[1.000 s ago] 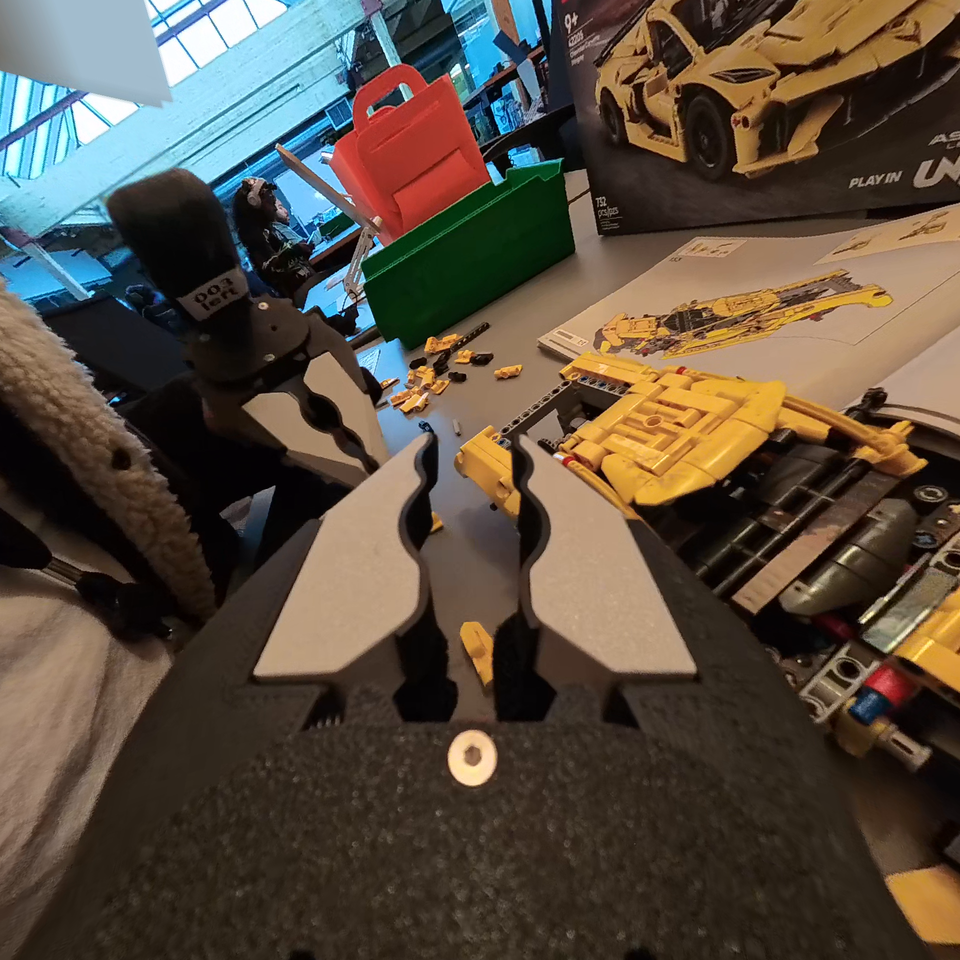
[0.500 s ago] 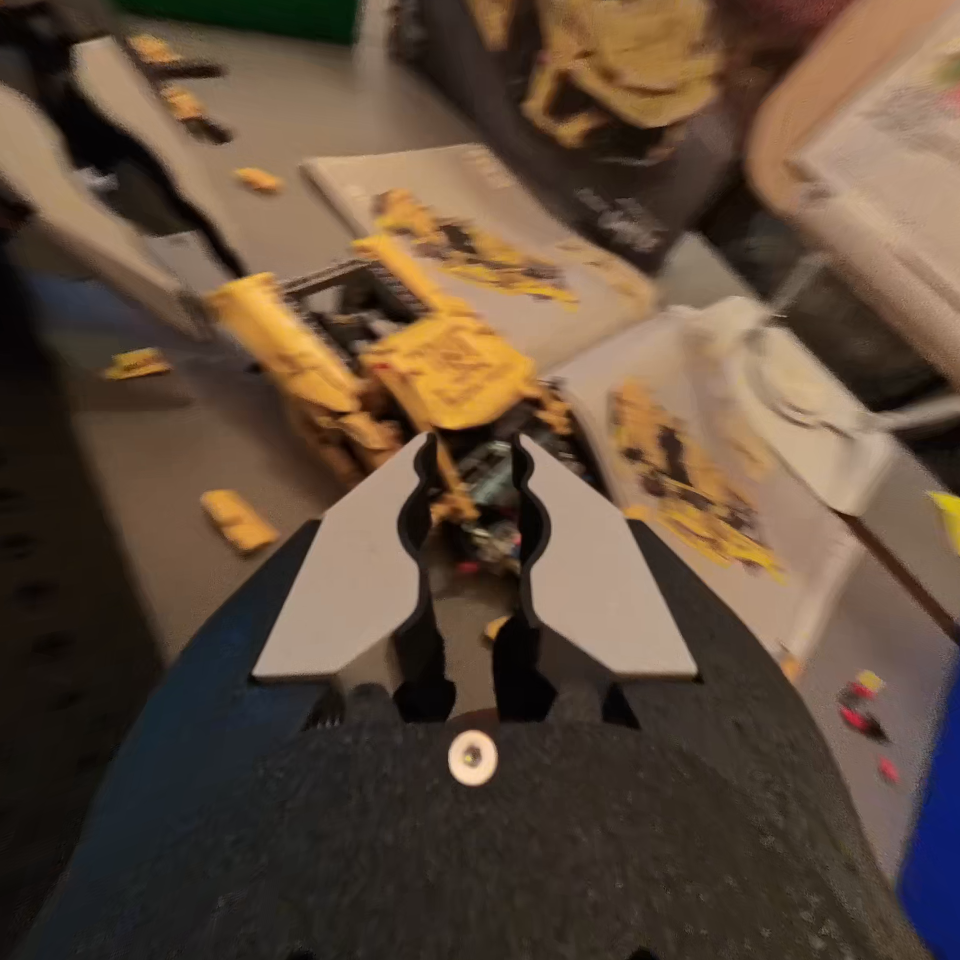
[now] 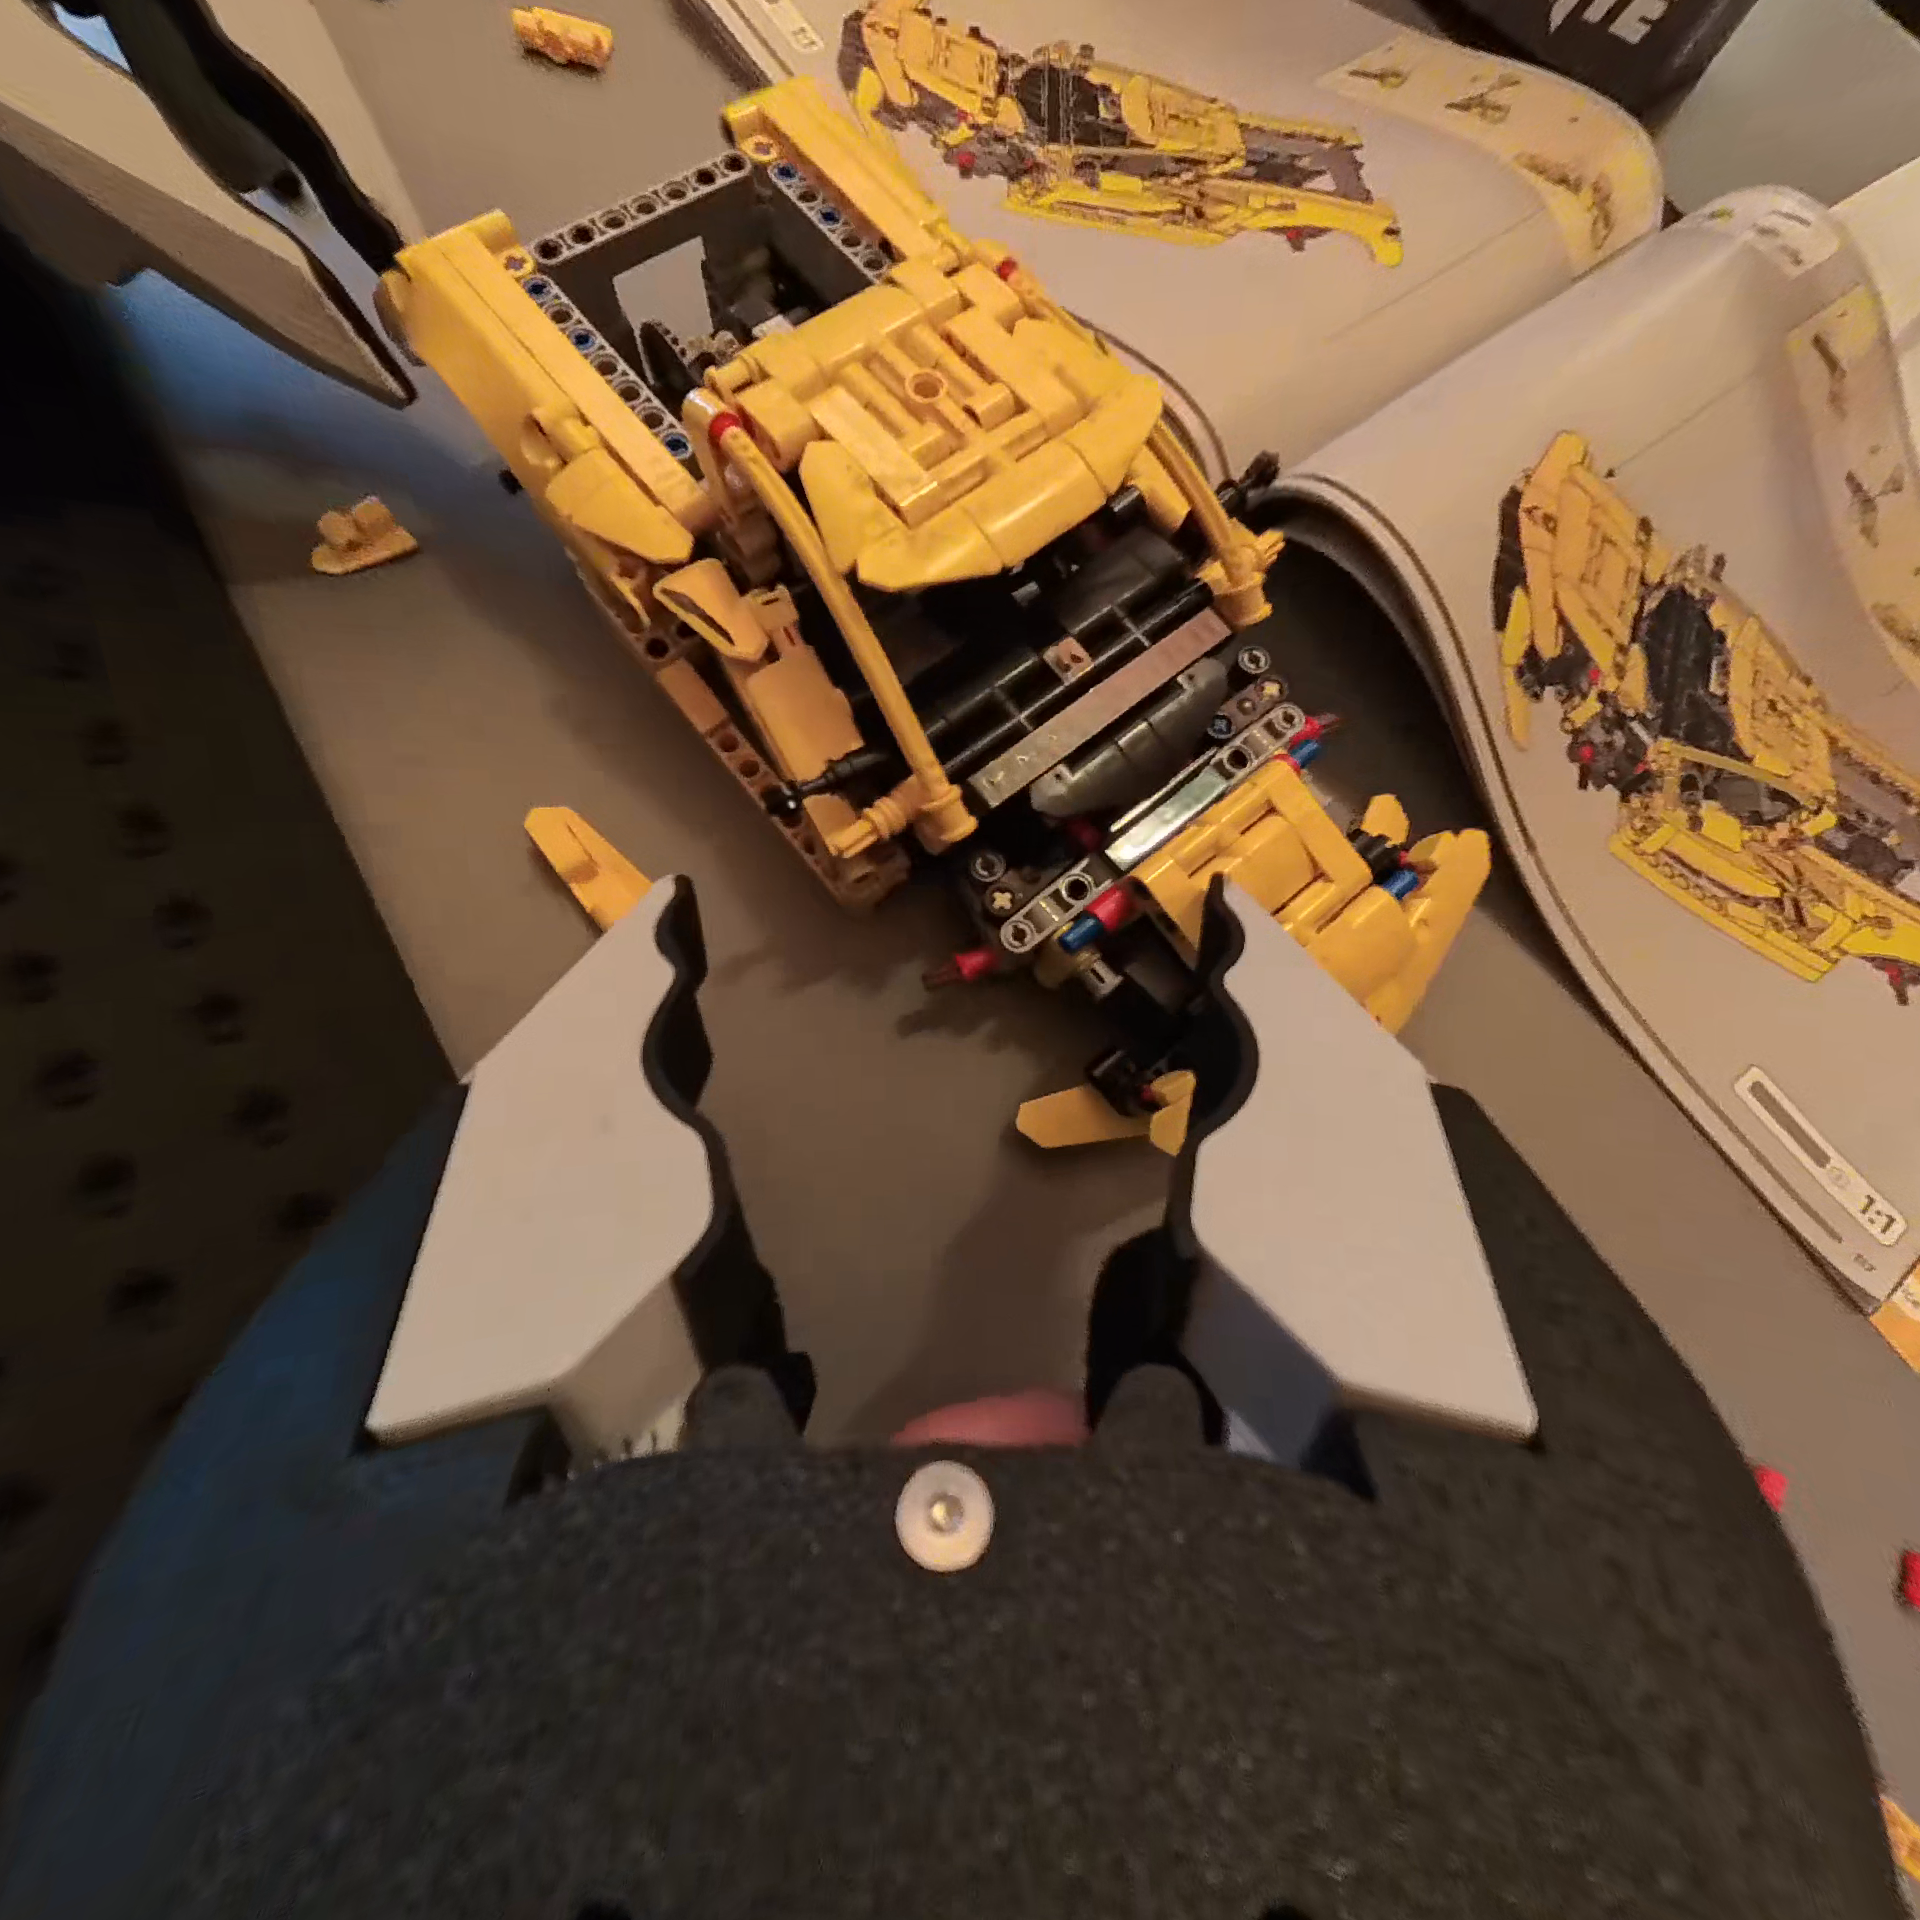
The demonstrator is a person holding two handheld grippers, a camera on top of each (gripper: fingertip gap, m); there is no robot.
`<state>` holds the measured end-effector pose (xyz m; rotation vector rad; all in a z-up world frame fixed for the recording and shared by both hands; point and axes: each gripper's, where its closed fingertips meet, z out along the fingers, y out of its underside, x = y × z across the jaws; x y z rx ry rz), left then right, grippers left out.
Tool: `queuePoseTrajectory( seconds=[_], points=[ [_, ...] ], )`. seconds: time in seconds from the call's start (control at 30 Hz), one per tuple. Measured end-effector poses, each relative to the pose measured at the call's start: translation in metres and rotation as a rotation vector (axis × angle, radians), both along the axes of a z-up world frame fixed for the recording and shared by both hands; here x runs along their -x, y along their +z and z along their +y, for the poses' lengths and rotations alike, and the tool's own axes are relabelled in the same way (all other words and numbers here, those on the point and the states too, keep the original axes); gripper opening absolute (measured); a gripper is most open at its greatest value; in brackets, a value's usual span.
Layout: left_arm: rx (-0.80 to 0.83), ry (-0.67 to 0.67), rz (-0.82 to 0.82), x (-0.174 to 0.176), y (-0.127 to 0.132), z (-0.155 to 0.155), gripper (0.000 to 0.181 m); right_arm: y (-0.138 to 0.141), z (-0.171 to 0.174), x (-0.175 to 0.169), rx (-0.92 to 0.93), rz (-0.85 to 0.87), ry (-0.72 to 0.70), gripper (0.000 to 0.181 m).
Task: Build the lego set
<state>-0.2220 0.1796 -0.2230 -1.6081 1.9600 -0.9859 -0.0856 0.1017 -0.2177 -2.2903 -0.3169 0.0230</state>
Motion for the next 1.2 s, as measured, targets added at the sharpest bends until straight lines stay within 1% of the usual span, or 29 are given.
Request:
queuePoseTrajectory(
  seconds=[0.03,0.07,0.1,0.13,0.17,0.2,0.23,0.27,0.3,0.33,0.37,0.4,0.43,0.47,0.53,0.57,0.63,0.67,0.7,0.73,0.8,1.03,1.1,1.13,1.2],
  points=[
    [0.0,-0.004,0.0,0.002,0.002,0.002,0.016,0.001,0.0,0.002,0.007,0.008,0.016,0.096],
    [-0.012,-0.01,-0.004,0.004,0.007,0.007,0.018,0.006,0.0,0.005,0.02,0.028,0.051,0.09],
    [-0.039,-0.001,-0.027,0.005,0.017,0.018,0.018,0.018,0.002,0.004,0.008,0.058,0.068,0.091],
    [-0.067,0.026,-0.082,0.001,0.035,0.035,0.017,0.035,0.006,-0.002,-0.029,0.086,0.072,0.085],
    [-0.089,0.069,-0.151,-0.007,0.058,0.055,0.015,0.055,0.014,-0.013,-0.077,0.108,0.069,0.069],
    [-0.104,0.114,-0.218,-0.02,0.083,0.076,0.011,0.074,0.025,-0.028,-0.124,0.117,0.061,0.061],
    [-0.104,0.128,-0.265,-0.037,0.105,0.092,0.012,0.088,0.04,-0.045,-0.157,0.105,0.047,0.061],
    [-0.084,0.108,-0.287,-0.058,0.12,0.1,0.012,0.094,0.059,-0.06,-0.167,0.077,0.053,0.06],
    [-0.056,0.064,-0.285,-0.082,0.125,0.102,0.013,0.088,0.081,-0.072,-0.142,0.036,0.082,0.06],
    [-0.031,0.004,-0.246,-0.108,0.12,0.1,0.017,0.07,0.102,-0.083,-0.078,-0.015,0.132,0.067],
    [-0.018,-0.059,-0.184,-0.133,0.107,0.095,0.025,0.049,0.122,-0.093,-0.011,-0.042,0.173,0.079],
    [-0.016,-0.088,-0.127,-0.157,0.09,0.095,0.032,0.028,0.137,-0.1,0.054,-0.019,0.205,0.091],
    [-0.039,-0.102,-0.063,-0.177,0.067,0.097,0.037,0.009,0.147,-0.105,0.125,0.023,0.228,0.099],
    [-0.082,-0.109,0.007,-0.192,0.041,0.101,0.047,-0.007,0.15,-0.112,0.196,0.05,0.235,0.105],
    [-0.163,-0.095,0.138,-0.202,-0.006,0.114,0.068,-0.026,0.145,-0.118,0.281,0.092,0.255,0.109],
    [-0.164,-0.09,0.149,-0.203,-0.016,0.115,0.071,-0.036,0.14,-0.122,0.313,0.071,0.254,0.109],
    [-0.128,-0.069,0.096,-0.202,-0.017,0.118,0.071,-0.041,0.138,-0.126,0.255,0.009,0.263,0.108],
    [-0.135,-0.057,0.105,-0.198,-0.022,0.123,0.071,-0.041,0.138,-0.126,0.229,0.002,0.254,0.108],
    [-0.127,-0.05,0.104,-0.194,-0.026,0.127,0.071,-0.041,0.138,-0.126,0.211,0.014,0.247,0.108],
    [-0.105,-0.039,0.085,-0.193,-0.027,0.129,0.069,-0.041,0.137,-0.126,0.193,0.02,0.245,0.108],
    [-0.113,-0.02,0.065,-0.187,-0.027,0.135,0.063,-0.041,0.138,-0.126,0.164,0.029,0.246,0.108],
    [-0.101,0.05,0.074,-0.171,-0.023,0.145,0.06,-0.039,0.138,-0.125,0.161,0.024,0.245,0.107],
    [-0.099,0.107,0.048,-0.157,-0.012,0.158,0.06,-0.031,0.139,-0.124,0.131,0.026,0.248,0.106],
    [-0.081,0.133,0.016,-0.147,-0.005,0.163,0.06,-0.022,0.14,-0.123,0.094,0.046,0.242,0.107],
    [-0.02,0.167,-0.011,-0.117,0.006,0.168,0.06,0.004,0.136,-0.124,0.008,0.097,0.196,0.1]
  ],
)
